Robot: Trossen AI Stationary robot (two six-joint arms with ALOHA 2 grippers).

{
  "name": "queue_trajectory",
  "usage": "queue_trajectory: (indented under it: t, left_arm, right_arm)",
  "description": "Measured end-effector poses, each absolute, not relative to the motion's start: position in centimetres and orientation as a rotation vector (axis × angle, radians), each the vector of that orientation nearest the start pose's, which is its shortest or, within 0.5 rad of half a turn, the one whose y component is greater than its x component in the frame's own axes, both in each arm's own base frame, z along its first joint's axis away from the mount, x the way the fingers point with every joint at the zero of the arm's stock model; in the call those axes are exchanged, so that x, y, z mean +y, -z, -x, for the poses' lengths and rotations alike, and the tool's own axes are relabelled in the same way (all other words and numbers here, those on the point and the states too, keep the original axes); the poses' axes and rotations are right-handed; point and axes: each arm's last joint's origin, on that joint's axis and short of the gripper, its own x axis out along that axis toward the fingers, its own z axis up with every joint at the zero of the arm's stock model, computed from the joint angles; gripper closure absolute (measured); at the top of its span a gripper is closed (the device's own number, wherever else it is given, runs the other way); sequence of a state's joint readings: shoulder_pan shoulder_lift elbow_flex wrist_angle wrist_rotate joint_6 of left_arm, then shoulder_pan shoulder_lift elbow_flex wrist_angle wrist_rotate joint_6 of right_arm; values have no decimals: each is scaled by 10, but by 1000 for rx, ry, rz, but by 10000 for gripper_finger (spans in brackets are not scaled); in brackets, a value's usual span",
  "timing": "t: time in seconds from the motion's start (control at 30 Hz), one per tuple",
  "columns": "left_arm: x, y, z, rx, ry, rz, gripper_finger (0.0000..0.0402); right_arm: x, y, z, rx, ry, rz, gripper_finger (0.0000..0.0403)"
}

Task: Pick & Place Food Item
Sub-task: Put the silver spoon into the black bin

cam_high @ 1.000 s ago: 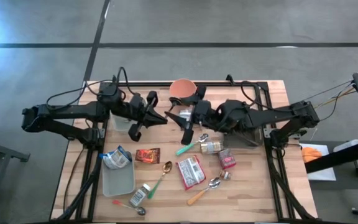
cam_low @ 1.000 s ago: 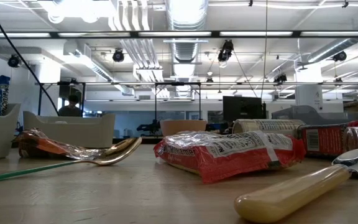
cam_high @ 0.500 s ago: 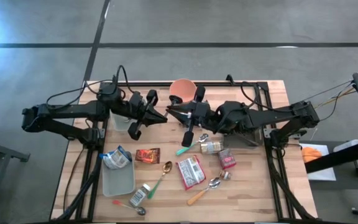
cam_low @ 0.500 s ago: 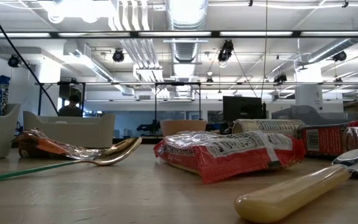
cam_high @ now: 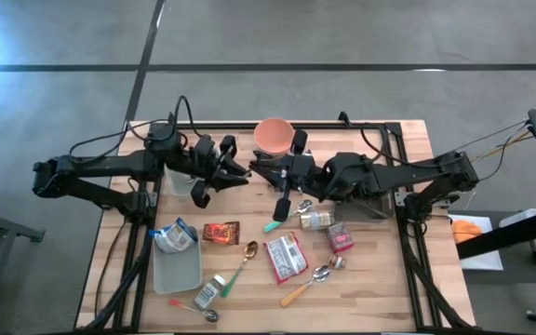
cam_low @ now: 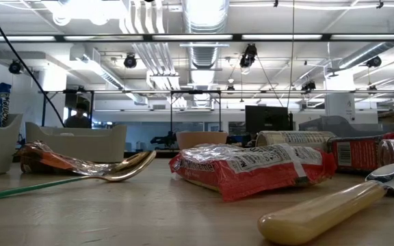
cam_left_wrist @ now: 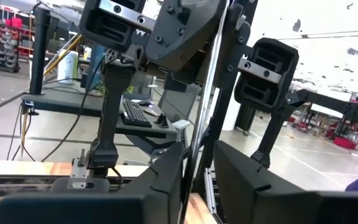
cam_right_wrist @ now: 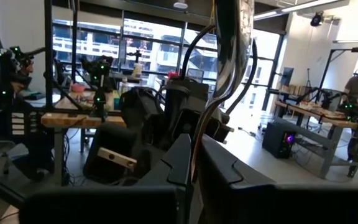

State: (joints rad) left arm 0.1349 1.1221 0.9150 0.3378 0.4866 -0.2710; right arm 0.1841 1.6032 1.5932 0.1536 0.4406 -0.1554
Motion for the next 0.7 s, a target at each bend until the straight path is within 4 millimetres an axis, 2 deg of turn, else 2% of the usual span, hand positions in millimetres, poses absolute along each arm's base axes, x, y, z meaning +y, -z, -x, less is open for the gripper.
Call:
queue_trajectory:
  t: [0.7]
  left_arm:
    - [22, -363, -248, -76, 365, 225, 177]
  right_arm:
    - [54, -433, -361, -37, 269, 64, 393]
